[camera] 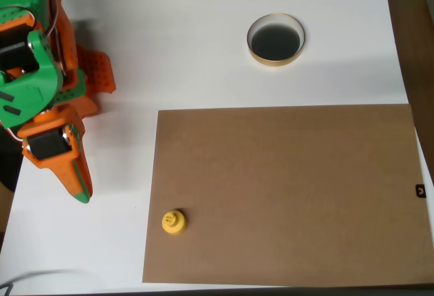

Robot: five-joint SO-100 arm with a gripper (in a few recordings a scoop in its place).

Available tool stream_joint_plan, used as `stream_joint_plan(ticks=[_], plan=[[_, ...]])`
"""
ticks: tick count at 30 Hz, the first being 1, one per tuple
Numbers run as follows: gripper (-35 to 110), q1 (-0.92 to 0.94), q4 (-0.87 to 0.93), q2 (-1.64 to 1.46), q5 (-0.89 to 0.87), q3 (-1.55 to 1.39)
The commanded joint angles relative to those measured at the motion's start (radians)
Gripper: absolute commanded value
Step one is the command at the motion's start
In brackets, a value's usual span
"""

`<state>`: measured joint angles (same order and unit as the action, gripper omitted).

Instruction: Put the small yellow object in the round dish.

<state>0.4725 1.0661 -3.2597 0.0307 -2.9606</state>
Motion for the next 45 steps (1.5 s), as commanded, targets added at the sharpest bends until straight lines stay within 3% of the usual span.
stream_joint_plan(ticks=[1,10,14,22,32,45], plan=[[0,0.014,0.002,-0.008,0.031,0.021],[4,0.015,0.067,-0.008,0.198,0.212],[6,0.161,0.054,-0.055,0.025,0.233],[13,0.103,0.018,-0.015,0.149,0.305],[18,-0.061,0.044,0.601,0.160,0.657],[22,-0.255,0.129,0.922,0.216,0.831]])
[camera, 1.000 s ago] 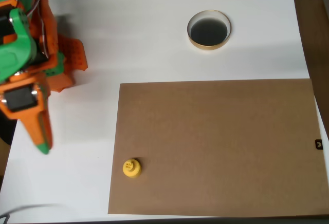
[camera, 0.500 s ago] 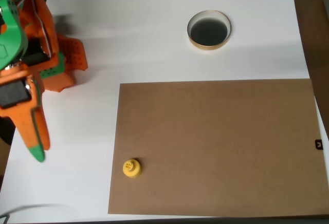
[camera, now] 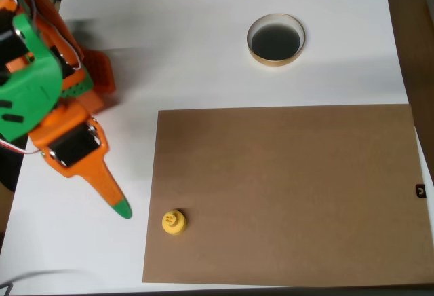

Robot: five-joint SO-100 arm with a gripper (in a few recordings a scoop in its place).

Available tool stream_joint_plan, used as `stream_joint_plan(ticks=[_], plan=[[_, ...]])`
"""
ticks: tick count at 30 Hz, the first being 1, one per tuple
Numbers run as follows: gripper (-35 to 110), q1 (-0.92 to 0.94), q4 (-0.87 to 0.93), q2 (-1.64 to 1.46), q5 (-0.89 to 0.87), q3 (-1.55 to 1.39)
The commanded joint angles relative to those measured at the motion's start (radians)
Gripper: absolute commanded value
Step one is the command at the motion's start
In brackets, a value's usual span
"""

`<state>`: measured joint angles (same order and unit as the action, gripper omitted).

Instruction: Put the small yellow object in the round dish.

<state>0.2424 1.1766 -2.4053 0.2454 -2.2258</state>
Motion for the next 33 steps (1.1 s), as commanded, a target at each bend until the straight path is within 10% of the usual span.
stream_joint_plan(ticks=[1,33], plan=[[23,-0.034,0.023,0.103,0.000,0.109],[25,-0.114,0.046,0.796,-0.038,0.468]])
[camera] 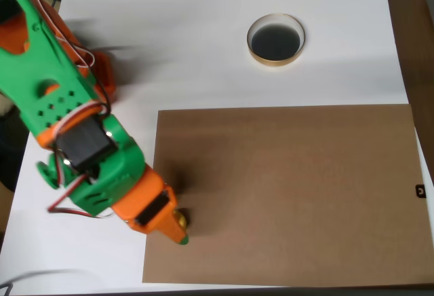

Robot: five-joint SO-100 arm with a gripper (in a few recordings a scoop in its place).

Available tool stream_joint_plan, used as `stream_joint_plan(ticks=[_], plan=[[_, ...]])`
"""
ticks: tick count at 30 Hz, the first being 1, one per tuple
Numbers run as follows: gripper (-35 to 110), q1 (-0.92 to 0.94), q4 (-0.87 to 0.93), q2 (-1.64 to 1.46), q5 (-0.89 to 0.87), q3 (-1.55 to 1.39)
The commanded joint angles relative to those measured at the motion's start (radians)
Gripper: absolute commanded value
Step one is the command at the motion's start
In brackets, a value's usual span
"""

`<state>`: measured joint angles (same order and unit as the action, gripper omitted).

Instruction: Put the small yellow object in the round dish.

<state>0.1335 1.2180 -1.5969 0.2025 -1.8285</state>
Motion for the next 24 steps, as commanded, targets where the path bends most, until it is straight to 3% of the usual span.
stream_joint_plan(ticks=[1,15,24], plan=[[25,-0.008,0.005,0.000,0.003,0.077],[22,-0.011,-0.043,0.146,-0.020,0.120],[6,-0.006,-0.055,0.150,-0.029,0.121]])
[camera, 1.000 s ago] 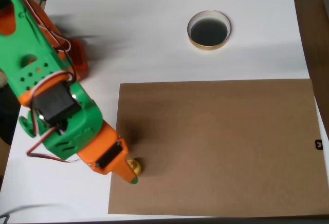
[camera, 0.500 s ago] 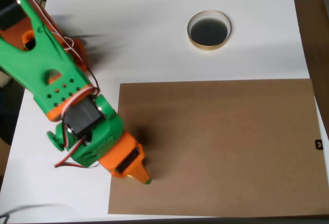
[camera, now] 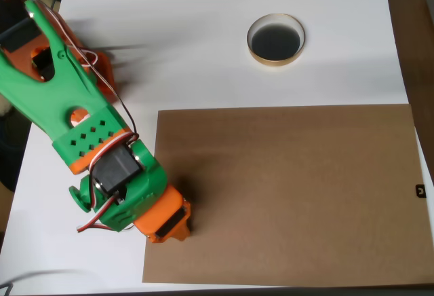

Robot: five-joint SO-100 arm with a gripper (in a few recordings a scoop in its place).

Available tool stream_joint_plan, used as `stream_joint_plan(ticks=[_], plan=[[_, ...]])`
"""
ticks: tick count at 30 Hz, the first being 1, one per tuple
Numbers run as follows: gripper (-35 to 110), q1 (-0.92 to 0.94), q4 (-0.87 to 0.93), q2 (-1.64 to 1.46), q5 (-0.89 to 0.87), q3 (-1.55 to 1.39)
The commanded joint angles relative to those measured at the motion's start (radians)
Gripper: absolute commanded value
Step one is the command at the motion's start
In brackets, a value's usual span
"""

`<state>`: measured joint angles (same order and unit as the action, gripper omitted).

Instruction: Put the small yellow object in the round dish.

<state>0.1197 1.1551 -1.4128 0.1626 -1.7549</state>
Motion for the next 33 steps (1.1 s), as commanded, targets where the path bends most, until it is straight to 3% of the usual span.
stream_joint_plan(ticks=[1,15,33], plan=[[5,0.009,0.006,-0.034,0.011,0.048],[0,-0.021,0.100,-0.167,0.032,0.097],[0,-0.311,0.337,-0.339,0.212,0.219]])
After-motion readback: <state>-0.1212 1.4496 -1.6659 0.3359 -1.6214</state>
